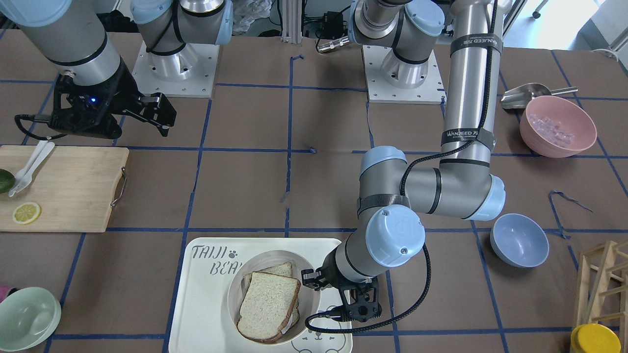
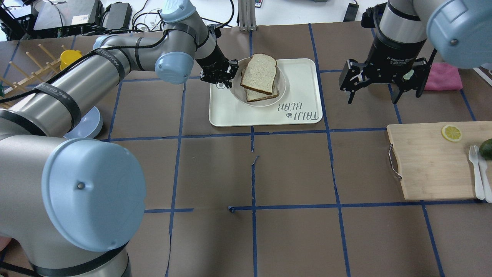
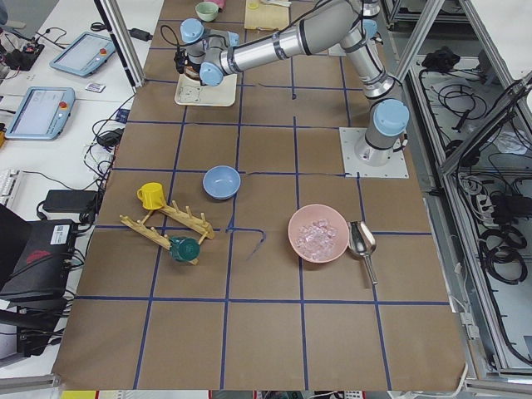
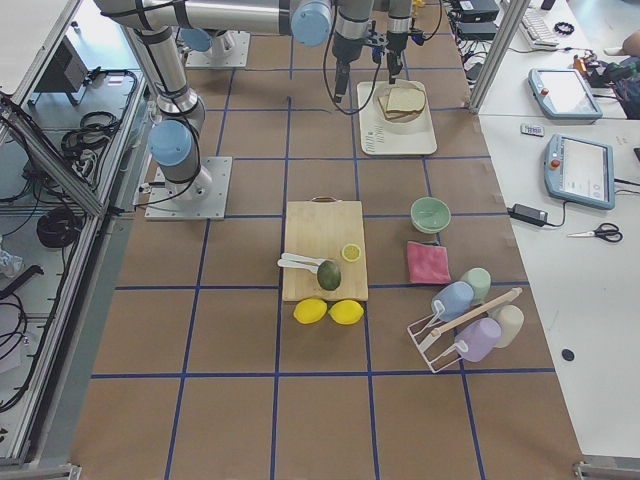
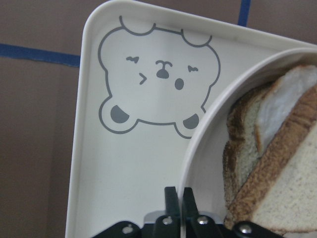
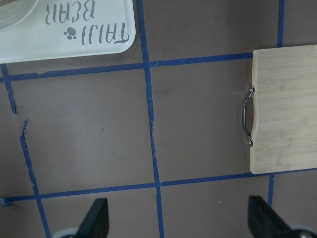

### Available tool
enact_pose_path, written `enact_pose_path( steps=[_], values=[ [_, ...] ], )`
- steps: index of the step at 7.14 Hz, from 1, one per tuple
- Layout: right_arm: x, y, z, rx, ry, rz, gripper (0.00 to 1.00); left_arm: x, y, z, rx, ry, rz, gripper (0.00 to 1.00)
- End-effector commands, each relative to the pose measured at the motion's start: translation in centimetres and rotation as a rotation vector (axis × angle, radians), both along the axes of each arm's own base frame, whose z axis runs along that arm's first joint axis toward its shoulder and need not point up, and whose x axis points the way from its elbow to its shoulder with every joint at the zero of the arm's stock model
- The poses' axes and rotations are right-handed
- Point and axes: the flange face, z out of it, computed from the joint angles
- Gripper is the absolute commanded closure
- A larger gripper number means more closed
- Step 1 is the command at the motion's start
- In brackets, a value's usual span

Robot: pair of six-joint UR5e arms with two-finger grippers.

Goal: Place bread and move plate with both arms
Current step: 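Slide the plate with the left gripper onto the cream bear tray, then open the left gripper and lift it off the plate rim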

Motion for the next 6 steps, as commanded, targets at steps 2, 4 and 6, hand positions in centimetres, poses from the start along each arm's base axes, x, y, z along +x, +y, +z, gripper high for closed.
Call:
enact_pose_path(
  steps=[2, 4, 6],
  values=[
    [0.0, 0.0, 0.0, 0.001, 0.0, 0.0, 0.0, 0.0, 0.2, -1.2, 0.02, -0.002, 0.003, 0.24],
    [-0.1, -0.1, -0.1, 0.001, 0.0, -0.003, 0.0, 0.1, 0.2, 2.3, -0.029, -0.003, 0.002, 0.12],
    [0.0, -0.1, 0.7, -0.015, 0.002, -0.004, 0.0, 0.5, 3.2, 10.9, -0.034, -0.041, -0.015, 0.03]
  ],
)
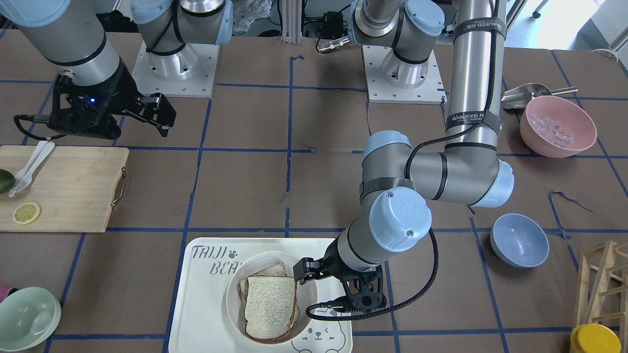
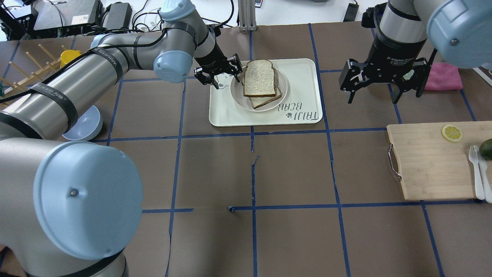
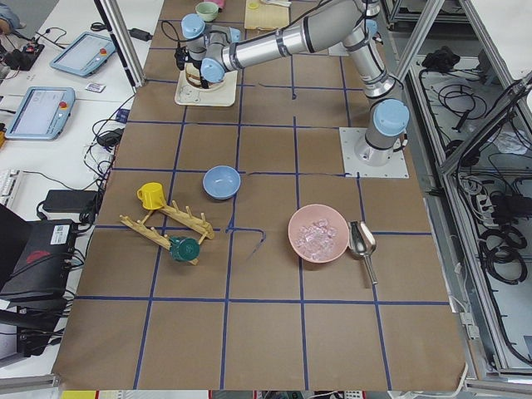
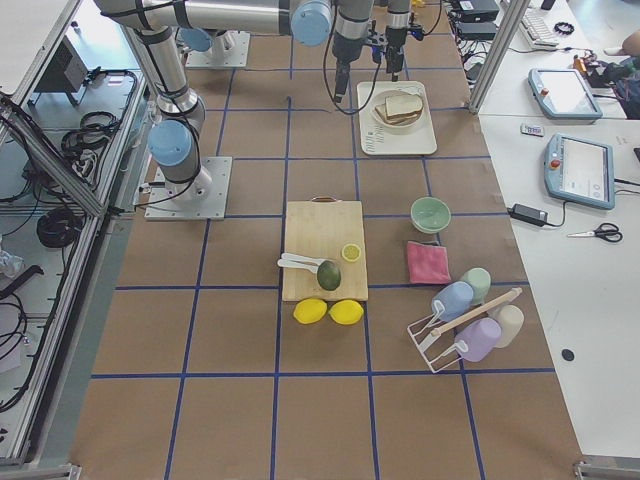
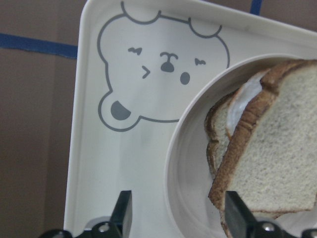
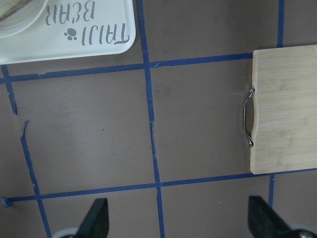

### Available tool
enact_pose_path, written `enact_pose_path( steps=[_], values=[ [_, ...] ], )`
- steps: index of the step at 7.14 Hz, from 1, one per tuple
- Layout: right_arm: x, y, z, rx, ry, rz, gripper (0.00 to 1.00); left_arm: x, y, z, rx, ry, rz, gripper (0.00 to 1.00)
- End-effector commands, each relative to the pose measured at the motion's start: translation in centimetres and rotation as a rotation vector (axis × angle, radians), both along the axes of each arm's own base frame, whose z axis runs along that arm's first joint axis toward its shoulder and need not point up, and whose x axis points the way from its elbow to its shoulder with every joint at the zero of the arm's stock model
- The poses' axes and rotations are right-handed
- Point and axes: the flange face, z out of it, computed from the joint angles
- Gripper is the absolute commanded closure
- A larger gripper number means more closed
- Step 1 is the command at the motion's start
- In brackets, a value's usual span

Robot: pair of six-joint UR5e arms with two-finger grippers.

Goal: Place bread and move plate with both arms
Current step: 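Open the left gripper and lift it off the plate rim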

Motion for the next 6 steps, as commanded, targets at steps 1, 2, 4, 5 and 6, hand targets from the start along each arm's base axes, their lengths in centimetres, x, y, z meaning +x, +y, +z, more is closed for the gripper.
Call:
enact_pose_path(
  steps=[1, 2, 4, 5, 6],
  values=[
    [0.1, 0.3, 1.3, -0.028, -0.002, -0.002, 0.0, 1.6, 4.0, 10.4, -0.045, -0.115, -0.028, 0.0],
    [0.1, 0.7, 1.8, -0.04, -0.013, -0.009, 0.0, 2.7, 6.0, 14.2, -0.078, -0.181, -0.089, 0.0],
    [0.2, -0.2, 2.2, -0.128, -0.01, -0.001, 0.0, 5.7, 12.0, 21.0, -0.029, -0.342, -0.126, 0.0],
    [0.2, -0.2, 2.2, -0.129, -0.01, -0.001, 0.0, 8.7, 13.7, 23.5, -0.041, -0.343, -0.163, 0.0],
    [0.2, -0.2, 2.2, -0.129, -0.01, -0.001, 0.0, 10.0, 15.7, 24.3, -0.048, -0.333, -0.139, 0.0]
  ],
)
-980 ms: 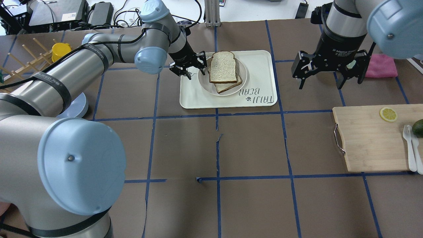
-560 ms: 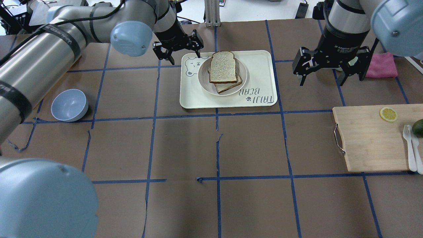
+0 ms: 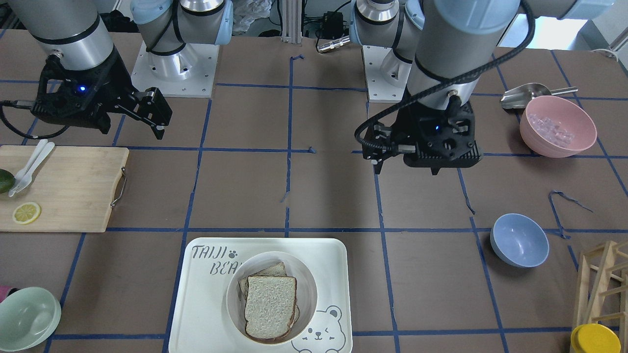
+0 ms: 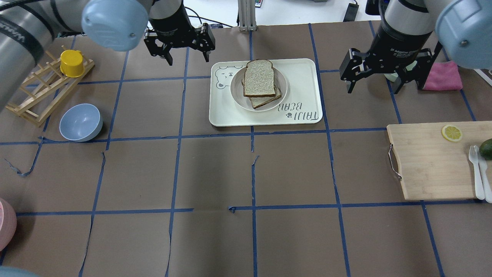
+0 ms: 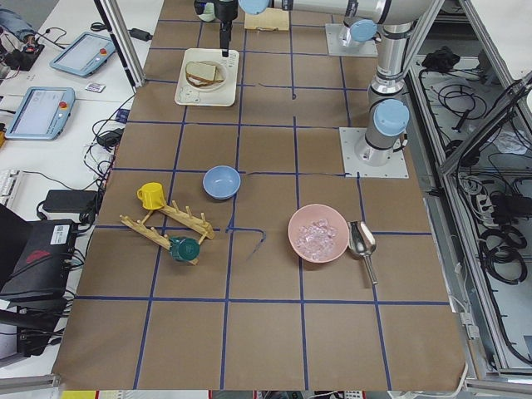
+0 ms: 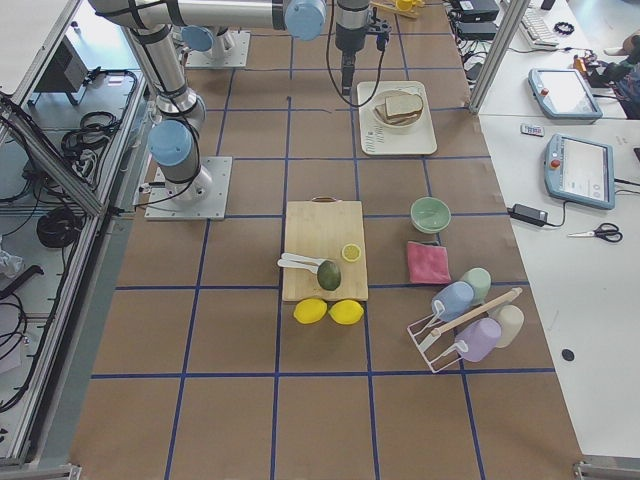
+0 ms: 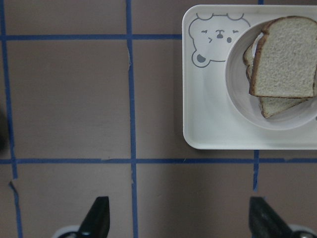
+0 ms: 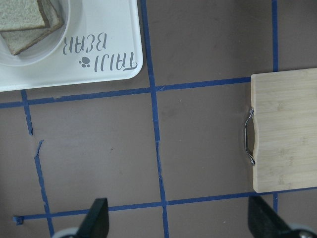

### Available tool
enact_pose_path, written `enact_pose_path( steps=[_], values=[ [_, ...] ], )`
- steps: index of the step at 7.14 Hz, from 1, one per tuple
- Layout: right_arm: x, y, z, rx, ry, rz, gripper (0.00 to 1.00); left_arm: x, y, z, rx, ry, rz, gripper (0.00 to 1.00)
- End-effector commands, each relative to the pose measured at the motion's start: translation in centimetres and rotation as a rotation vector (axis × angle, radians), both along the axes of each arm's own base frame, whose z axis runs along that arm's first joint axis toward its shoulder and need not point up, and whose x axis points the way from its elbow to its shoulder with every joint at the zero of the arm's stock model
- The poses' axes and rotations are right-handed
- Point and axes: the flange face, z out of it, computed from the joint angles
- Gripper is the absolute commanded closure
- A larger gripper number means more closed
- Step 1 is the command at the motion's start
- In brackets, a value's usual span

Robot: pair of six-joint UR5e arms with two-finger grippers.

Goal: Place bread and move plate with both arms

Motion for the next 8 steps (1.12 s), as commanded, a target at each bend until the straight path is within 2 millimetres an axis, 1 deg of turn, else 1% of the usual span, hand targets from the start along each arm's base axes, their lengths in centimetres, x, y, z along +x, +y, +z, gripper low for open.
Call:
enact_pose_path(
  steps=[1, 2, 3, 4, 5, 8],
  values=[
    [0.0, 0.0, 0.0, -0.004, 0.002, 0.001, 0.0, 2.2, 3.1, 1.0, -0.025, 0.016, 0.021, 0.0],
    [-0.1, 0.0, 0.0, -0.004, 0.008, 0.001, 0.0, 3.2, 3.6, 0.3, -0.025, 0.014, 0.021, 0.0],
    [-0.1, 0.0, 0.0, -0.004, 0.008, 0.001, 0.0, 2.8, 4.3, 0.5, -0.038, 0.017, 0.032, 0.0],
    [-0.1, 0.0, 0.0, -0.004, 0.008, 0.001, 0.0, 2.8, 4.3, 0.5, -0.044, 0.02, 0.026, 0.0],
    [-0.1, 0.0, 0.0, -0.004, 0.008, 0.001, 0.0, 3.6, 4.3, 0.7, -0.042, 0.017, 0.039, 0.0],
    [-0.1, 0.0, 0.0, -0.004, 0.013, 0.001, 0.0, 3.6, 4.3, 0.7, -0.039, 0.019, 0.039, 0.0]
  ],
)
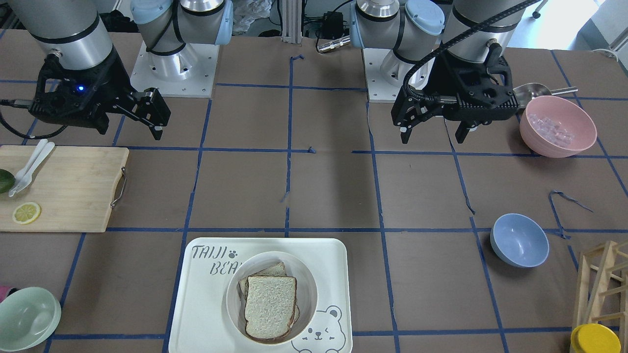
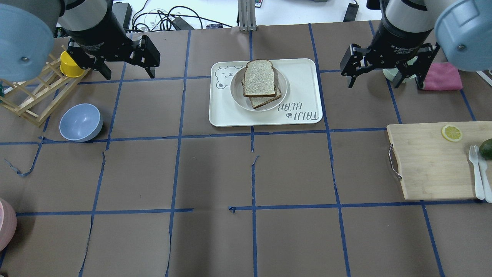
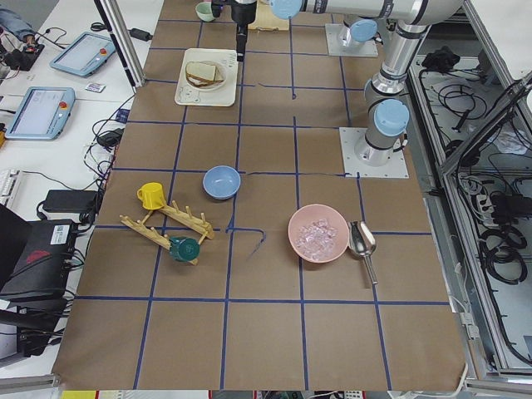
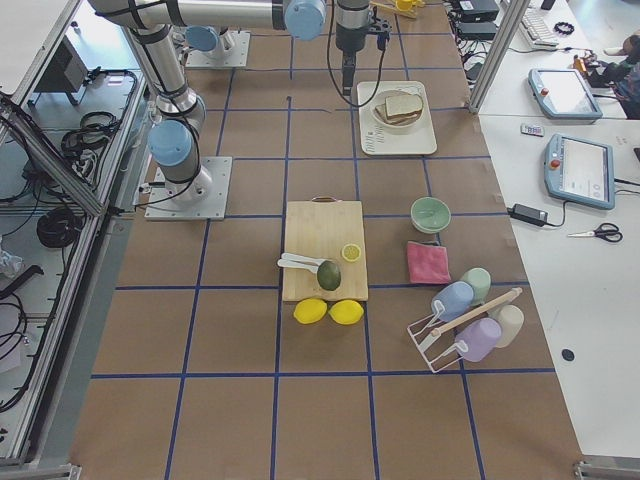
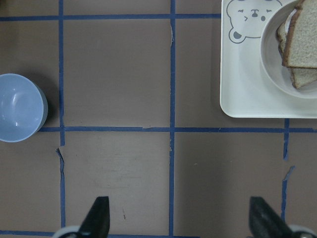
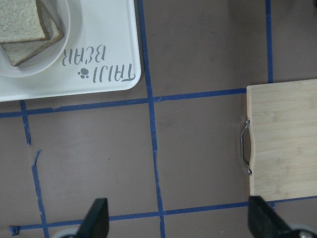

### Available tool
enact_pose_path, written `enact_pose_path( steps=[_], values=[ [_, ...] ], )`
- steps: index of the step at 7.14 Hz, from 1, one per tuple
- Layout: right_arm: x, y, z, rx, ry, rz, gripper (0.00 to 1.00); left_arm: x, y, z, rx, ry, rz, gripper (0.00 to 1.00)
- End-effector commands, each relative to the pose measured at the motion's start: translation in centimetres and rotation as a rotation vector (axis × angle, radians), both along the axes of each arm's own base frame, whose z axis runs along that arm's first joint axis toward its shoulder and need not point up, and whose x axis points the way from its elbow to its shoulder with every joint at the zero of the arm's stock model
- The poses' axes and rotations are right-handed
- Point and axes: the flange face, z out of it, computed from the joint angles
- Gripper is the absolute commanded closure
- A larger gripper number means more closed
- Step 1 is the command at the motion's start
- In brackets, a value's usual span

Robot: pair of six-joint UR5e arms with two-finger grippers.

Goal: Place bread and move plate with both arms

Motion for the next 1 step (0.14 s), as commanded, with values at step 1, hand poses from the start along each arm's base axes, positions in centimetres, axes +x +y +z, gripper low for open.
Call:
enact_pose_path(
  steps=[1],
  values=[
    [-0.01, -0.01, 0.01, -0.001, 0.001, 0.0, 0.0, 0.14, -0.02, -0.04, 0.002, -0.002, 0.001, 0.0]
  ],
)
